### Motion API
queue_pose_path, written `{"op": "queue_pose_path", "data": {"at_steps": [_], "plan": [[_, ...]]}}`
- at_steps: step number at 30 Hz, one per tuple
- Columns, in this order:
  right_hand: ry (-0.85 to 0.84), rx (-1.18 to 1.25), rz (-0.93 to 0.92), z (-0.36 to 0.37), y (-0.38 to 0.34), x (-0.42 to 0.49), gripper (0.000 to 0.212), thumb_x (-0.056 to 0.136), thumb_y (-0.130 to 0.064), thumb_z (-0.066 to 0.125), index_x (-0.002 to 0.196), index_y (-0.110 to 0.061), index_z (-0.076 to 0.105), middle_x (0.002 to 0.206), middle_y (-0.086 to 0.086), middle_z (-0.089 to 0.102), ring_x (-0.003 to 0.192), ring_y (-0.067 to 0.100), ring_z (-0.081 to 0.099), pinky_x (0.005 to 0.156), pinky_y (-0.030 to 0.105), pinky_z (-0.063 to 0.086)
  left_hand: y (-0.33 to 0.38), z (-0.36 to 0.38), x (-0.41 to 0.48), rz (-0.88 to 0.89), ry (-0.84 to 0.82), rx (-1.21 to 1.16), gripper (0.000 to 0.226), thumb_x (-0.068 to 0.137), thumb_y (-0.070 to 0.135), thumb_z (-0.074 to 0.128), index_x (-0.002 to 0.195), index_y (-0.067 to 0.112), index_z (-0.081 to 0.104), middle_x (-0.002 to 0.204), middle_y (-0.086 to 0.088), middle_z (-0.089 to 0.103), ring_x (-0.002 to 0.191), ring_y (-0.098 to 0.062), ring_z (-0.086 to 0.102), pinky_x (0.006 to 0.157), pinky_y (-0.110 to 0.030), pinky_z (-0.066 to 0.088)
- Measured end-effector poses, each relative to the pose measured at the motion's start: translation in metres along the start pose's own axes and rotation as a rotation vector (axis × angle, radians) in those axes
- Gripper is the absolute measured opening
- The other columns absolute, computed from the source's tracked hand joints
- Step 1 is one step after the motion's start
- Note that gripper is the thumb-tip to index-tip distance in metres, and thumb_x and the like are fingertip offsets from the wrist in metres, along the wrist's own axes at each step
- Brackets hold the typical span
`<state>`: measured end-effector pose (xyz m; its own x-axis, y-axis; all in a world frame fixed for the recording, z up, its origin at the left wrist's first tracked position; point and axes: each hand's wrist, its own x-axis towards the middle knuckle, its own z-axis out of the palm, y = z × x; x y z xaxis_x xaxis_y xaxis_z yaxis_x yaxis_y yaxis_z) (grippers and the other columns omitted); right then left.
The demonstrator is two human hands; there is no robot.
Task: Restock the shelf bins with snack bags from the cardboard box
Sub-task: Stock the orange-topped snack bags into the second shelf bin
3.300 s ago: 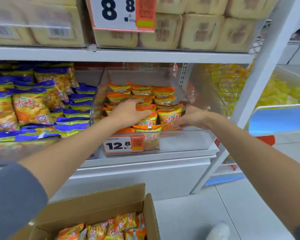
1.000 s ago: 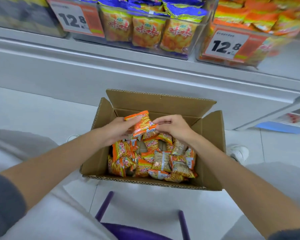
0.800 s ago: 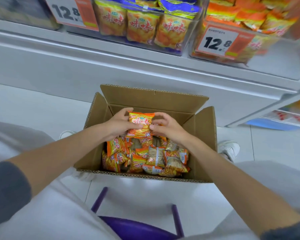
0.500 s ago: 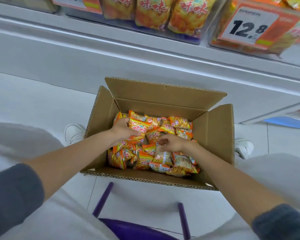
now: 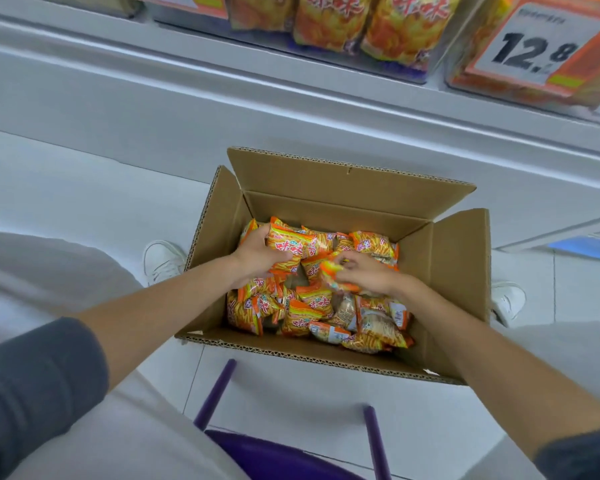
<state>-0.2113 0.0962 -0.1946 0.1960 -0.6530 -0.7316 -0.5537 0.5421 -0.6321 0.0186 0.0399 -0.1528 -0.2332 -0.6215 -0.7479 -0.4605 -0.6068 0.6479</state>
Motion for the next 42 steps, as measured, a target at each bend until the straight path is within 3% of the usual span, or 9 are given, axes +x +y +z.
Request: {"op": "queue_pose_path", "data": {"at_steps": [5, 10, 16, 20, 25, 28, 31, 38, 42], "plan": [[0.03, 0.181, -0.06, -0.038, -0.037, -0.037, 0.043, 0.089, -0.023, 0.056, 0.112, 0.013, 0.051, 0.1, 0.03, 0.048, 0.092, 0.026, 0.054, 0.073, 0.027, 0.059, 0.015, 0.001, -0.008, 0.055, -0.027, -0.009, 0.044, 0.093, 0.014, 0.064, 0.131, 0.024, 0.043, 0.125, 0.0, 0.058, 0.115, -0.02, 0.058, 0.084, -0.038, 0.054], [0.08, 0.231, -0.122, -0.059, -0.064, -0.088, 0.019, 0.096, -0.034, 0.056, 0.097, -0.015, 0.059, 0.081, -0.002, 0.059, 0.069, 0.014, 0.06, 0.071, 0.027, 0.053, 0.045, 0.015, -0.031, 0.083, -0.086, 0.011, 0.046, 0.095, 0.02, 0.061, 0.134, 0.027, 0.038, 0.121, 0.001, 0.06, 0.105, -0.017, 0.062, 0.077, -0.034, 0.056], [0.191, 0.228, -0.21, -0.081, -0.089, -0.135, 0.046, 0.093, -0.051, 0.053, 0.121, -0.015, 0.064, 0.108, 0.004, 0.073, 0.093, 0.023, 0.071, 0.085, 0.034, 0.056, 0.091, 0.051, -0.068, 0.146, -0.19, -0.041, 0.081, 0.081, 0.068, 0.057, 0.145, 0.03, 0.024, 0.14, 0.004, 0.048, 0.122, -0.022, 0.054, 0.095, -0.042, 0.05], [0.307, 0.287, -0.309, -0.094, -0.108, -0.167, 0.037, 0.097, -0.043, 0.05, 0.115, -0.011, 0.055, 0.103, 0.006, 0.068, 0.081, 0.016, 0.071, 0.065, 0.027, 0.059, 0.133, 0.075, -0.09, 0.289, -0.187, -0.023, 0.057, 0.083, 0.056, 0.066, 0.129, 0.03, 0.046, 0.121, 0.003, 0.065, 0.109, -0.016, 0.061, 0.096, -0.042, 0.05], [0.389, 0.277, -0.389, -0.13, -0.121, -0.223, 0.059, 0.091, -0.033, 0.064, 0.141, -0.034, 0.033, 0.118, -0.011, 0.053, 0.107, 0.005, 0.058, 0.088, 0.035, 0.055, 0.195, 0.088, -0.11, 0.431, -0.168, 0.012, 0.066, 0.086, 0.05, 0.067, 0.139, 0.027, 0.035, 0.127, 0.0, 0.061, 0.107, -0.018, 0.06, 0.076, -0.033, 0.049], [0.397, 0.256, -0.431, -0.157, -0.118, -0.251, 0.073, 0.089, -0.018, 0.067, 0.138, -0.044, 0.02, 0.111, -0.026, 0.052, 0.098, -0.007, 0.057, 0.102, 0.034, 0.043, 0.239, 0.101, -0.121, 0.524, -0.286, -0.087, 0.058, 0.085, 0.045, 0.069, 0.136, 0.027, 0.046, 0.124, -0.007, 0.066, 0.102, -0.021, 0.062, 0.093, -0.042, 0.051], [0.39, 0.433, -0.523, -0.194, -0.112, -0.267, 0.086, 0.08, -0.019, 0.076, 0.147, -0.032, 0.023, 0.136, -0.006, 0.052, 0.114, 0.013, 0.061, 0.104, 0.037, 0.045, 0.28, 0.128, -0.125, 0.637, -0.306, -0.036, 0.082, 0.07, 0.055, 0.078, 0.139, 0.029, 0.041, 0.127, 0.001, 0.065, 0.107, -0.017, 0.063, 0.095, -0.037, 0.05], [0.547, 0.391, -0.592, -0.296, -0.095, -0.302, 0.031, 0.086, -0.01, 0.065, 0.116, -0.018, 0.062, 0.113, 0.006, 0.071, 0.103, 0.02, 0.067, 0.095, 0.033, 0.049, 0.368, 0.194, -0.125, 0.845, -0.245, 0.238, 0.105, 0.058, 0.072, 0.072, 0.145, 0.031, 0.028, 0.131, 0.007, 0.057, 0.113, -0.013, 0.061, 0.102, -0.038, 0.048], [0.564, 0.352, -0.45, -0.336, -0.085, -0.298, 0.026, 0.087, -0.011, 0.065, 0.112, -0.016, 0.065, 0.109, 0.005, 0.072, 0.102, 0.02, 0.065, 0.098, 0.034, 0.049, 0.394, 0.209, -0.099, 0.856, -0.196, 0.388, 0.088, 0.072, 0.065, 0.071, 0.142, 0.024, 0.039, 0.132, 0.012, 0.05, 0.122, -0.01, 0.05, 0.095, -0.026, 0.043]]}}
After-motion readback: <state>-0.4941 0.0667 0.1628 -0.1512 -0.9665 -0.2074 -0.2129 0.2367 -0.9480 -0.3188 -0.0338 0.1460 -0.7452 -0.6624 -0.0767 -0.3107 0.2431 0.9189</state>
